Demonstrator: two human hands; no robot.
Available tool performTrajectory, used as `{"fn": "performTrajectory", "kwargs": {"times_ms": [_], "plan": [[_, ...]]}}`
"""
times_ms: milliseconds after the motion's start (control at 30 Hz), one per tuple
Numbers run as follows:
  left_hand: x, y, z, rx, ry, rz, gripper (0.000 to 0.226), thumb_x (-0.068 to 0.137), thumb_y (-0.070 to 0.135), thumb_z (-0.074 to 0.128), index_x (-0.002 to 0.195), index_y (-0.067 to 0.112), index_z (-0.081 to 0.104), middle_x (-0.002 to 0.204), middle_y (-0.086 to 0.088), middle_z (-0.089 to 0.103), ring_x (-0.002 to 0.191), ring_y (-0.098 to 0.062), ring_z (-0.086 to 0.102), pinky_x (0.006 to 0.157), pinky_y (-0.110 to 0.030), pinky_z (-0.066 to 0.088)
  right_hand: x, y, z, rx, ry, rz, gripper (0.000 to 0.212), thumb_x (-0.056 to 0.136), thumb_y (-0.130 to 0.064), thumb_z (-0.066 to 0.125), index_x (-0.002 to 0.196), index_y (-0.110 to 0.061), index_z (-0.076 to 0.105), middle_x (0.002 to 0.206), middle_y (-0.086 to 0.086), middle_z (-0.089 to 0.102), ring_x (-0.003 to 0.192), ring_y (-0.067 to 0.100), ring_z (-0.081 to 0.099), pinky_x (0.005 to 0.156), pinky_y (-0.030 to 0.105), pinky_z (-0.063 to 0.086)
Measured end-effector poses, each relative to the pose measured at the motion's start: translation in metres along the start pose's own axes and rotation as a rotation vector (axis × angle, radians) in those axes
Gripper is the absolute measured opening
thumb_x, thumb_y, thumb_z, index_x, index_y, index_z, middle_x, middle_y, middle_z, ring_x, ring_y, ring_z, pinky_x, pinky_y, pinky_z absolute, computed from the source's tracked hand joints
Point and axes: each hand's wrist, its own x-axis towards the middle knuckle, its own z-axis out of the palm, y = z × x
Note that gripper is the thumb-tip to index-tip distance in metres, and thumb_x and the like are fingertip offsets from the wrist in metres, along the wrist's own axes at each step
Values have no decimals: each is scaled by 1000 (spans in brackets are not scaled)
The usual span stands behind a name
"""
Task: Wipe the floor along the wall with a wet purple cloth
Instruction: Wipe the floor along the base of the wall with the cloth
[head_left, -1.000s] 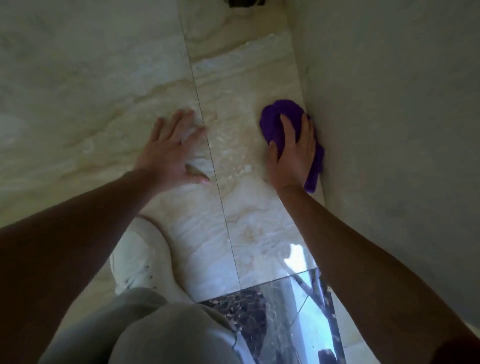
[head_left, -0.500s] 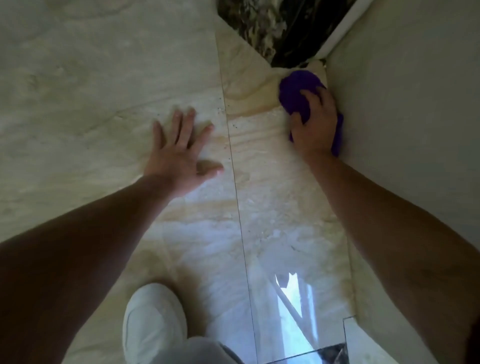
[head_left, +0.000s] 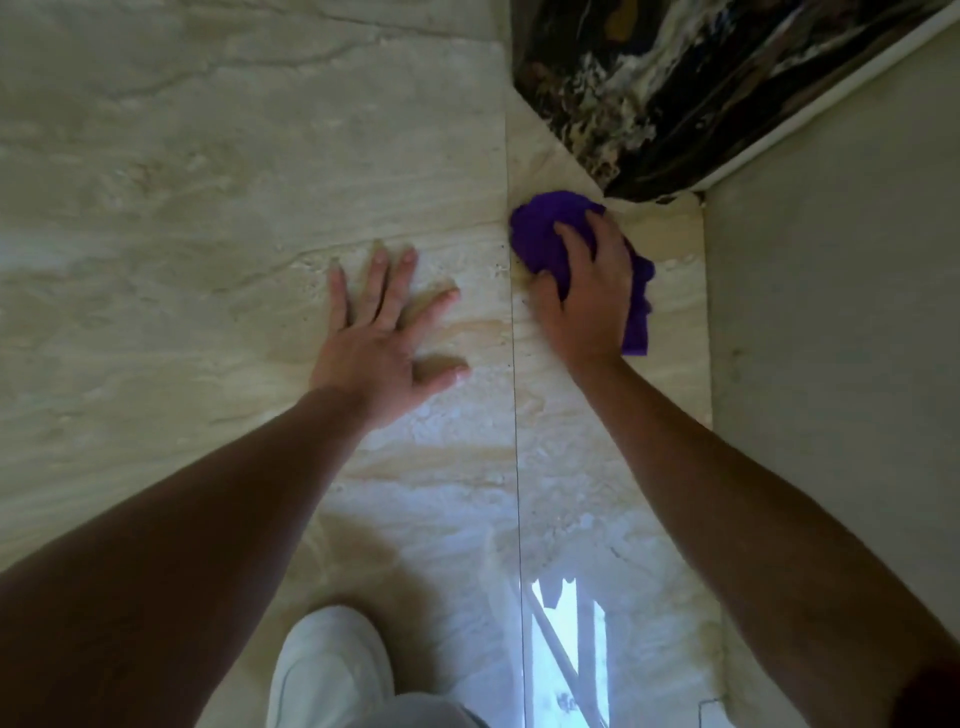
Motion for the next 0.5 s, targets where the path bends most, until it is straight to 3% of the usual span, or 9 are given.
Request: {"fn": "performTrajectory", "kwargs": {"times_ms": [67, 200, 333, 500], "plan": [[2, -1, -5, -4, -78, -18, 91, 78, 89, 23, 153, 48, -4, 164, -8, -26, 149, -32, -27, 117, -66, -8, 28, -15, 10, -6, -10, -33, 51, 89, -33, 54, 135, -12, 58, 149, 20, 47, 140, 37, 40, 117, 48, 31], [13, -4, -19, 35, -283, -20, 111, 70, 82, 52, 149, 47, -17, 158, -9, -38, 146, -34, -34, 115, -69, -6, 96, -36, 22, -57, -107, -149, 53, 95, -37, 46, 143, -15, 52, 154, 15, 42, 143, 32, 37, 120, 40, 28], [14, 2, -28, 48, -346, -30, 115, 73, 77, 58, 149, 44, -21, 155, -11, -43, 143, -36, -37, 115, -71, -4, 136, -60, 30, -71, -190, -235, 55, 94, -41, 42, 146, -23, 47, 158, 9, 36, 146, 25, 33, 119, 37, 28], [13, 7, -34, 82, -361, -49, 114, 74, 76, 58, 151, 42, -20, 156, -14, -40, 144, -38, -36, 115, -72, -2, 78, -29, 18, -98, -99, -182, 48, 92, -39, 45, 137, -24, 55, 150, 9, 47, 138, 27, 43, 114, 42, 35]]}}
